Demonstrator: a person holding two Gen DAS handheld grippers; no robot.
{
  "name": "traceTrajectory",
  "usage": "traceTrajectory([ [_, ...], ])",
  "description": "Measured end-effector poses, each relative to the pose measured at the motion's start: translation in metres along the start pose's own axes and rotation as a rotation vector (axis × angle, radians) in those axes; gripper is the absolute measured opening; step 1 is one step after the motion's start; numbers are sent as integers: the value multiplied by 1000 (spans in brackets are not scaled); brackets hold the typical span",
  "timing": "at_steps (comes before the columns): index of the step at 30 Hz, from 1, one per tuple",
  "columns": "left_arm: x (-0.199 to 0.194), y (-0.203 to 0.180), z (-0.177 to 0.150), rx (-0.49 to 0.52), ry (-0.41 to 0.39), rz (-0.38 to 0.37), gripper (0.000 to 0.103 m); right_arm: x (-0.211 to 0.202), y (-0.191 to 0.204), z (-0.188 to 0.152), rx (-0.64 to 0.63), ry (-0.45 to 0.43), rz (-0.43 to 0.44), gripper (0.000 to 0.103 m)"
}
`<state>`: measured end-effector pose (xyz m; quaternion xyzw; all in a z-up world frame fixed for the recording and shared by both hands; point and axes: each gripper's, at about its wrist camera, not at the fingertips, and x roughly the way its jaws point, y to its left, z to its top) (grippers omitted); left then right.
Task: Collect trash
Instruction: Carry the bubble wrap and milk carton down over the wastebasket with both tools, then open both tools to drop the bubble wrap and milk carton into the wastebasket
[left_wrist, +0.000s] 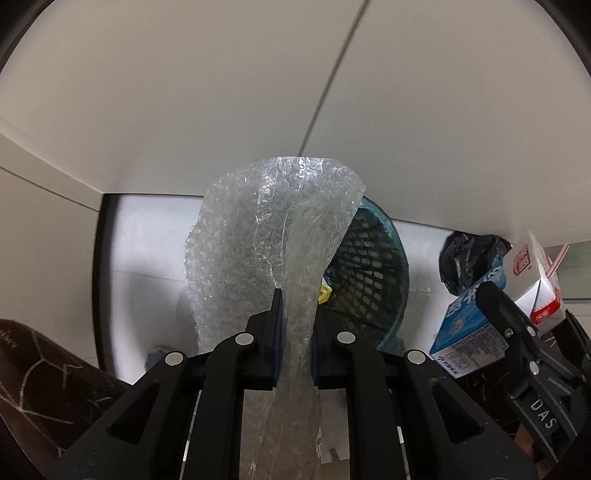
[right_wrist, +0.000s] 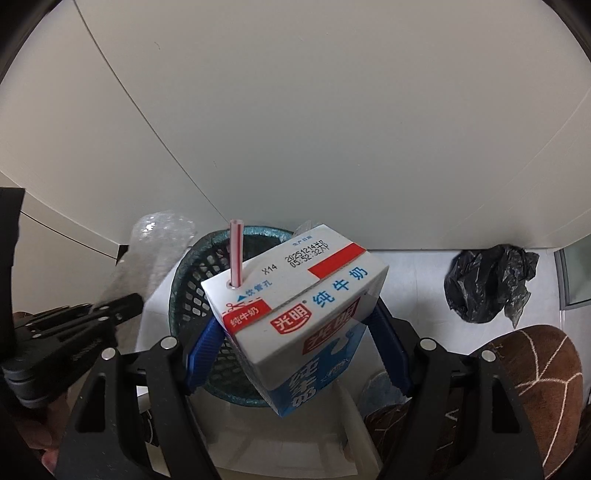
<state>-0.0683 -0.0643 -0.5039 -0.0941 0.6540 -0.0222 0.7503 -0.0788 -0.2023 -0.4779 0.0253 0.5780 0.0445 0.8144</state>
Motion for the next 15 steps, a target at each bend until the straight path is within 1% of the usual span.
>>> traceTrajectory([
  [4,7,-8,-3,32,4,-15,16,2,-1,1,11,8,6,71],
  [8,15,-10,-5,46,14,-25,18,1,1,1,6,6,4,71],
  [10,18,-10,-5,47,19,-29,21,1,-1,0,9,5,6,71],
  [12,20,-11,-5,53,20,-17,27,5,-6,-1,12,4,5,71],
  [13,21,-12,-6,58,24,-5,27,5,-6,-1,13,4,6,71],
  [15,24,-14,-6,58,29,-9,30,4,-7,-1,13,4,5,71],
])
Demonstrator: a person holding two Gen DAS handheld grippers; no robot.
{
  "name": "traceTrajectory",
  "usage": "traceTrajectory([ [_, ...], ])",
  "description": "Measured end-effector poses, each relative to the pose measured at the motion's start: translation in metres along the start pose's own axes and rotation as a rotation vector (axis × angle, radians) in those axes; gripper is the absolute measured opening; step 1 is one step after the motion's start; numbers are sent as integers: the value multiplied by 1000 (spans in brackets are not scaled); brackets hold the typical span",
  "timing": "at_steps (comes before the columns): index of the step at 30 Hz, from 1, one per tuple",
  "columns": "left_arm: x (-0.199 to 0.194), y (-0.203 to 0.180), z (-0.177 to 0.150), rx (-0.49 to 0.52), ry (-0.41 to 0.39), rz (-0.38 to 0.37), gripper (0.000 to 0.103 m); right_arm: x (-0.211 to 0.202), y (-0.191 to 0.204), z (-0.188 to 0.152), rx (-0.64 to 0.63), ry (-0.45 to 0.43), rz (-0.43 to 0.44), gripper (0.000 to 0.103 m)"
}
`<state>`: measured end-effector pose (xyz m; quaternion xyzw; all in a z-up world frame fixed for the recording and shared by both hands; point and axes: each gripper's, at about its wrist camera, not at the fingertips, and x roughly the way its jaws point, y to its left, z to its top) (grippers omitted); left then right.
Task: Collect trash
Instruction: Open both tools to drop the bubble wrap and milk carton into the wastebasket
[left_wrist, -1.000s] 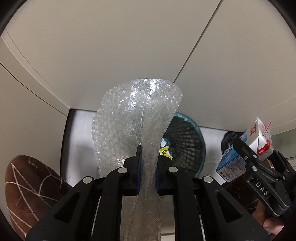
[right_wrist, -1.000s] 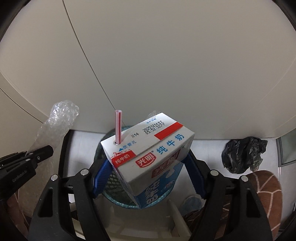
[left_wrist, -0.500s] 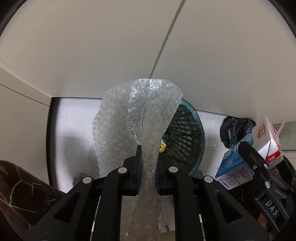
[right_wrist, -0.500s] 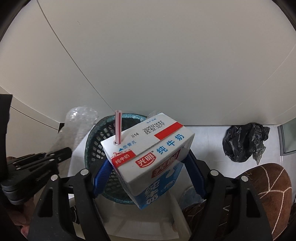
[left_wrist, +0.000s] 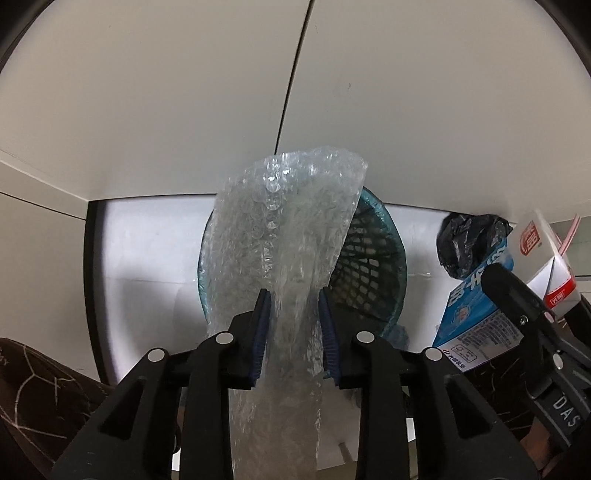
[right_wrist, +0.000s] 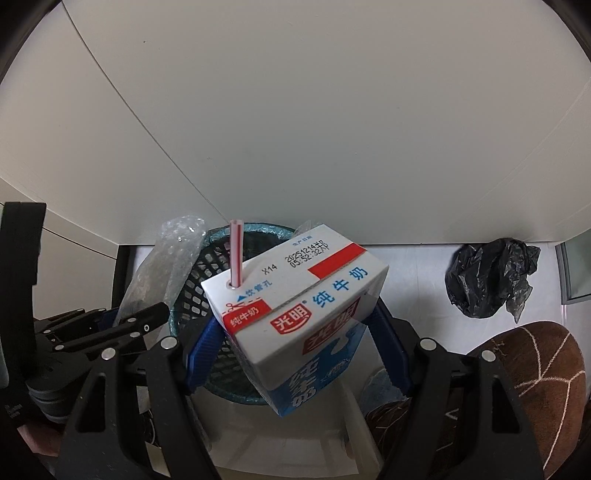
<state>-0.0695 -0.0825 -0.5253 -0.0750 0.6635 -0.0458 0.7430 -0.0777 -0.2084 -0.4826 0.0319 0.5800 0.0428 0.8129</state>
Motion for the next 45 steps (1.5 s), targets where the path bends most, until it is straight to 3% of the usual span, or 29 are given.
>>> traceTrajectory([
  [11,-2,-3,-1,10,-9,3,52,-6,-2,3,23,-2,3,71],
  [22,-38,13,-3,38,-122,76,91,3,12,7,-37,-12,23,71],
  [28,-51,29,-4,41,-163,106,96,11,27,11,-72,-1,45,71],
  [36,-53,52,0,2,-158,126,96,24,46,12,-128,28,43,72],
  [45,-59,64,2,-44,-166,136,96,16,42,10,-118,17,29,87],
])
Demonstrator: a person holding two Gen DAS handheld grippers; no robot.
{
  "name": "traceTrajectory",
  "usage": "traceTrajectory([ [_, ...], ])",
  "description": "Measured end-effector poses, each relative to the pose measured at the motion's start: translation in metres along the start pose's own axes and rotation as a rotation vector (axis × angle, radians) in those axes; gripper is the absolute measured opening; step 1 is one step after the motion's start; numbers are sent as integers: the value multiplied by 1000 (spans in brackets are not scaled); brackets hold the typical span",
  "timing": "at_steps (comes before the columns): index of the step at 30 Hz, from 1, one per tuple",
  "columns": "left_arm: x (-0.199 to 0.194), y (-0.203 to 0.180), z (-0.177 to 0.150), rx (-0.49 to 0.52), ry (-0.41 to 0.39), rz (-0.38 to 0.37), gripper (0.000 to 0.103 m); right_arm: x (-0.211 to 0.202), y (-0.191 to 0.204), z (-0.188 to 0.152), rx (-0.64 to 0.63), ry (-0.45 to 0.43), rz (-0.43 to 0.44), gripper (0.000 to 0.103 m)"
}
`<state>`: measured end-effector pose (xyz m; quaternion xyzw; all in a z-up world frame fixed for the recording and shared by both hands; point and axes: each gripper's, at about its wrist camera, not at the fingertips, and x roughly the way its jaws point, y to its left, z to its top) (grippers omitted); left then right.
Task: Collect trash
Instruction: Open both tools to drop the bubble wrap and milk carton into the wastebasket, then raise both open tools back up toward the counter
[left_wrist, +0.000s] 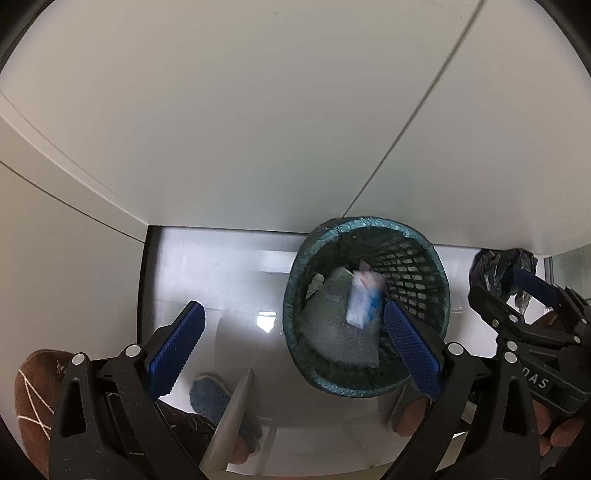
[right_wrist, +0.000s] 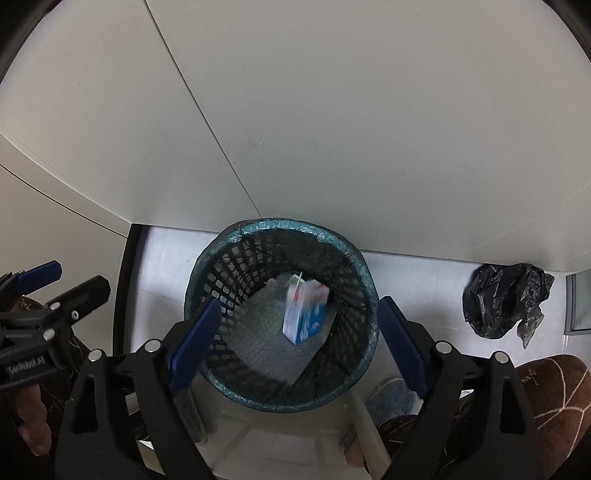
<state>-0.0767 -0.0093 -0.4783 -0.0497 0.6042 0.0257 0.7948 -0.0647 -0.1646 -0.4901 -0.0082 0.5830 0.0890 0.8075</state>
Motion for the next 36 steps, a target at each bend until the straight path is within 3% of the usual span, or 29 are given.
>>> traceTrajectory([
  [5,-14,2,2,-9,-20,-25,96,-25,-3,-3,-12,-35,-21,95],
  [13,-61,0,5,1,-78,-51,96,-83,-6,0,-24,-137,-47,95],
  [36,-251,-21,24,32,-353,-80,96,-285,-20,32,-70,-469,-3,95],
])
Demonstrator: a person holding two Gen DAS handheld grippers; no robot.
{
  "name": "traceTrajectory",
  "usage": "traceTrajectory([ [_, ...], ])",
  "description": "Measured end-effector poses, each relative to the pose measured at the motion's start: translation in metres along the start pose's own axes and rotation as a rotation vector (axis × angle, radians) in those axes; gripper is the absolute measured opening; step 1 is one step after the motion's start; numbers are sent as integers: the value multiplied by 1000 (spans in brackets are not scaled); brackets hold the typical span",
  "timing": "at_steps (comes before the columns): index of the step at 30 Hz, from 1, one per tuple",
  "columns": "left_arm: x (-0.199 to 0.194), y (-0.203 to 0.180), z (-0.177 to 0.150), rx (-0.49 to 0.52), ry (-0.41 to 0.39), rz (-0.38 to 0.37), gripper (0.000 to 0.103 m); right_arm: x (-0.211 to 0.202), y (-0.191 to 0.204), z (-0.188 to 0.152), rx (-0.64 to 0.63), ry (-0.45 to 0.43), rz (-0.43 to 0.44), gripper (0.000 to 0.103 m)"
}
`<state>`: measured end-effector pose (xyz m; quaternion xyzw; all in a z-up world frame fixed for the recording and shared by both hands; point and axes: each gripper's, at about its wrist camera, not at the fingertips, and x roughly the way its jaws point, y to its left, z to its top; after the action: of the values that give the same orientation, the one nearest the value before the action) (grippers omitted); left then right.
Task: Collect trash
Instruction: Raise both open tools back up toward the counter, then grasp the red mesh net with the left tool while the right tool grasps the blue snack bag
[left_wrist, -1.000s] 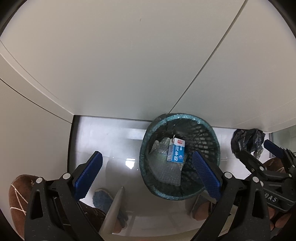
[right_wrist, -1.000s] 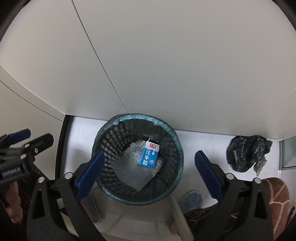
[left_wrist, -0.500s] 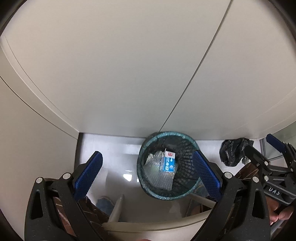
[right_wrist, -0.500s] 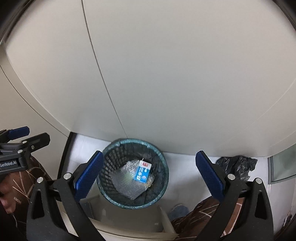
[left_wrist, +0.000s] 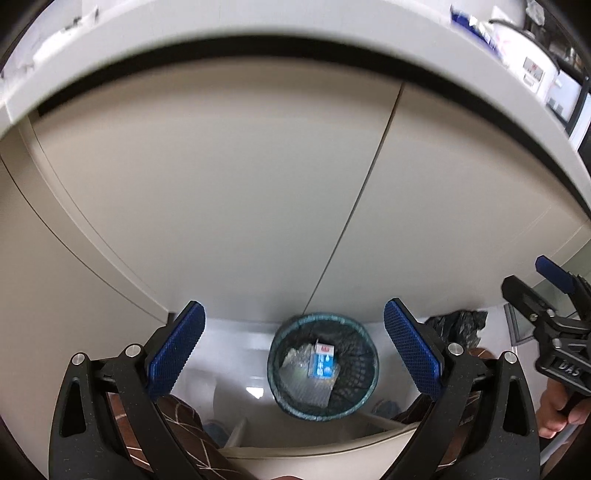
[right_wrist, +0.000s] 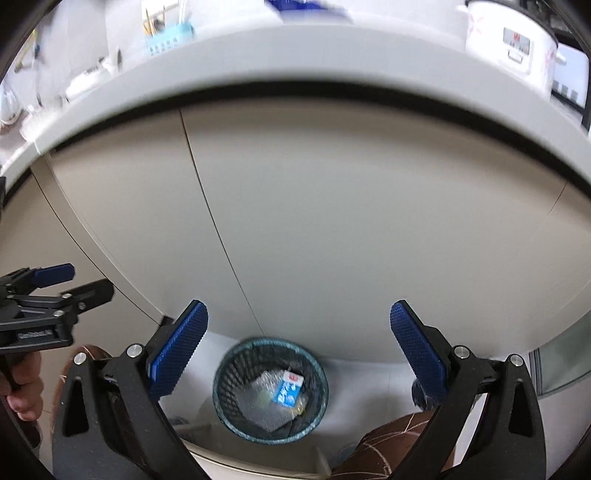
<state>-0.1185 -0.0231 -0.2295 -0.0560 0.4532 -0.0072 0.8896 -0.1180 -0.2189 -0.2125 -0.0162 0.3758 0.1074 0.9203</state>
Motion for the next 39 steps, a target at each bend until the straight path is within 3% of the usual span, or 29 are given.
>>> traceTrajectory([
  [9,-64,-6,52,-11,-99,-11,96,-64,-5,66,-29,-139,6,95],
  [17,-111,-12,111,-30,-181,32,96,-81,-10,130,-49,-196,0,95],
  [23,-119,-22,157,-17,-193,60,96,-58,-20,182,-35,-164,6,95],
  [31,-96,-25,207,-14,-170,58,96,-6,-27,231,-9,-72,22,95],
  [39,-69,-25,233,-9,-151,56,96,34,-28,247,-4,13,20,79],
])
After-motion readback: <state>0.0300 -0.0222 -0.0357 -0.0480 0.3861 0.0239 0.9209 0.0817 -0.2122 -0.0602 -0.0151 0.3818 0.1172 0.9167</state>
